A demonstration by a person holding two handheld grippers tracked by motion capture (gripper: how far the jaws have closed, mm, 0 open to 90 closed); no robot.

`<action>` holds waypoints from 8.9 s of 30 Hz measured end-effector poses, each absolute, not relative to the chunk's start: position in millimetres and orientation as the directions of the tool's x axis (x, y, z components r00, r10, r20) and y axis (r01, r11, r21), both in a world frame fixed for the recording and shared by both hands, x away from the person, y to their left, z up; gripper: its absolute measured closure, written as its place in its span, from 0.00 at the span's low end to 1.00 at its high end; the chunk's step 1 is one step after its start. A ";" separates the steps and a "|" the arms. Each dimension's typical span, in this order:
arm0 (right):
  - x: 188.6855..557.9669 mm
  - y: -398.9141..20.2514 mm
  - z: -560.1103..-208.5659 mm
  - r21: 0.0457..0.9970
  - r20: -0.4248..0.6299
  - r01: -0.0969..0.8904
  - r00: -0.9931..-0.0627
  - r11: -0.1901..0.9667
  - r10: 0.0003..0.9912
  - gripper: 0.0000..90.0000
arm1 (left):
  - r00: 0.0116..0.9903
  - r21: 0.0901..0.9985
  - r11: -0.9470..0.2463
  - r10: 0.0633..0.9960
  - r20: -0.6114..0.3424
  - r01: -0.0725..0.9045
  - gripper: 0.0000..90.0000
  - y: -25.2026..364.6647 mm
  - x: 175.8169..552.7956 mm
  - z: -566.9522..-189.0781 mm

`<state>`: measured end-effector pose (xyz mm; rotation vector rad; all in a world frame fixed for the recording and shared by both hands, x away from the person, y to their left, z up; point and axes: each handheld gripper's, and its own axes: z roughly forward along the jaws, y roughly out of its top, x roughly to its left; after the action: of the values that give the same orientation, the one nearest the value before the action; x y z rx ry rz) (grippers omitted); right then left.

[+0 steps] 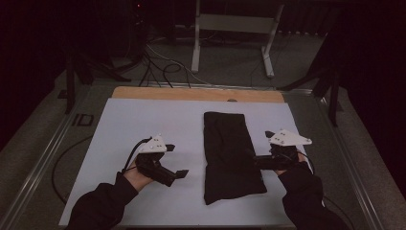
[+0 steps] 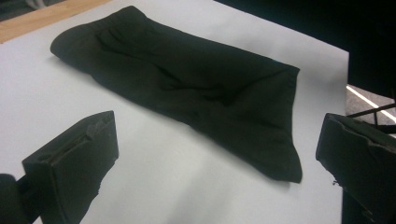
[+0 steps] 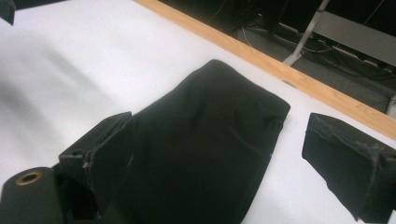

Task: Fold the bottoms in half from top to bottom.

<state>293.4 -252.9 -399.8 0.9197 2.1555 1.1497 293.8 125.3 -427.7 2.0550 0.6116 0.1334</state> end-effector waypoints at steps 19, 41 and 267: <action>344.3 -248.8 -412.7 0.851 -0.093 0.363 -0.607 0.379 0.789 0.10 | 0.821 0.814 -0.406 0.553 -0.144 0.416 0.00 100.3 332.8 -430.9; 397.0 -251.3 -444.6 0.829 -0.021 0.449 -0.571 0.334 0.820 0.10 | 0.787 0.786 -0.410 0.597 -0.152 0.463 0.00 63.9 380.8 -453.4; 260.9 -264.6 -500.6 0.630 0.020 0.562 -0.701 0.536 0.712 0.82 | 0.850 0.638 -0.579 0.459 -0.260 0.508 0.92 33.9 288.7 -508.2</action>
<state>260.9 -264.6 -500.6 1.0725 2.5359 0.9111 288.7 33.9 -508.2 2.2785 0.6985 -0.0845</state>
